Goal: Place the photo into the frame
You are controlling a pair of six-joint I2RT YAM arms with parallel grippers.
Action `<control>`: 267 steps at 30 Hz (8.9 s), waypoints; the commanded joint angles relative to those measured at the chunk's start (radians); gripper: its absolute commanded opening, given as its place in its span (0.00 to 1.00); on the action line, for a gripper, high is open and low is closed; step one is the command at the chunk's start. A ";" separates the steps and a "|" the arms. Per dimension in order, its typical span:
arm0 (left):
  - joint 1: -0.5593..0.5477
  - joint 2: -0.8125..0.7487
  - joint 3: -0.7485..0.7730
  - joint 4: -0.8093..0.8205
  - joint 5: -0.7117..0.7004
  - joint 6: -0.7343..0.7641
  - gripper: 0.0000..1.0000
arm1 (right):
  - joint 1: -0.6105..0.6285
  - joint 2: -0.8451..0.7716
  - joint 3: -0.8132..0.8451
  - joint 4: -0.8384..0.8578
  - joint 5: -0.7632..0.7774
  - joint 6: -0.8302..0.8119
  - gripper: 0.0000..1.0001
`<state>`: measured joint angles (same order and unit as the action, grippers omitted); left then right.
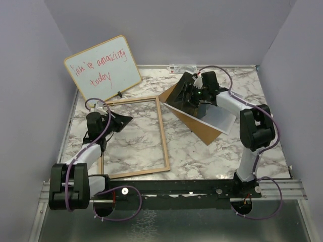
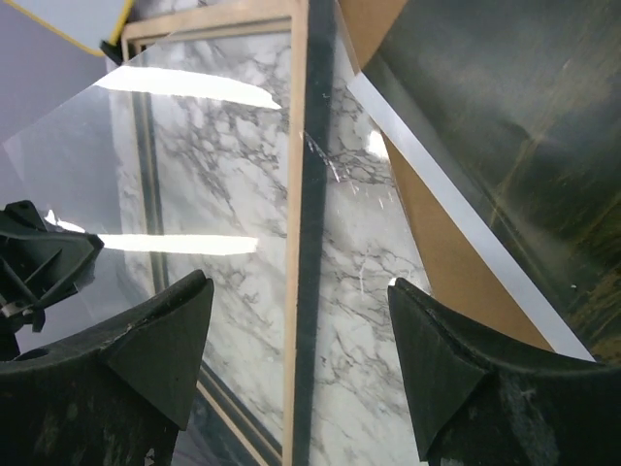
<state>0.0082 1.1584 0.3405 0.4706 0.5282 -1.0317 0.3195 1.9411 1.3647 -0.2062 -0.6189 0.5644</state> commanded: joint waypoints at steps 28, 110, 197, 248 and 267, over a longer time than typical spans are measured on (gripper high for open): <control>0.055 0.276 0.685 0.042 0.390 -0.479 0.00 | -0.102 -0.130 -0.241 1.022 -0.391 0.554 0.97; 0.017 0.568 0.675 -0.916 -0.531 0.469 0.58 | -0.217 -0.387 -0.274 0.625 -0.306 0.555 0.01; -0.017 0.447 0.552 -0.728 -0.396 0.447 0.51 | 0.122 -0.038 -0.680 1.262 -0.043 0.853 0.01; 0.027 0.385 0.560 -0.777 -0.416 0.465 0.60 | 0.176 -0.052 -0.575 0.889 -0.055 0.499 0.49; 0.043 0.377 0.590 -0.797 -0.438 0.491 0.62 | 0.176 -0.157 -0.375 0.172 0.101 0.298 0.83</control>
<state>0.0418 1.5635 0.8948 -0.3176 0.1040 -0.5591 0.4900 1.8217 0.9466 0.1650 -0.5919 0.9295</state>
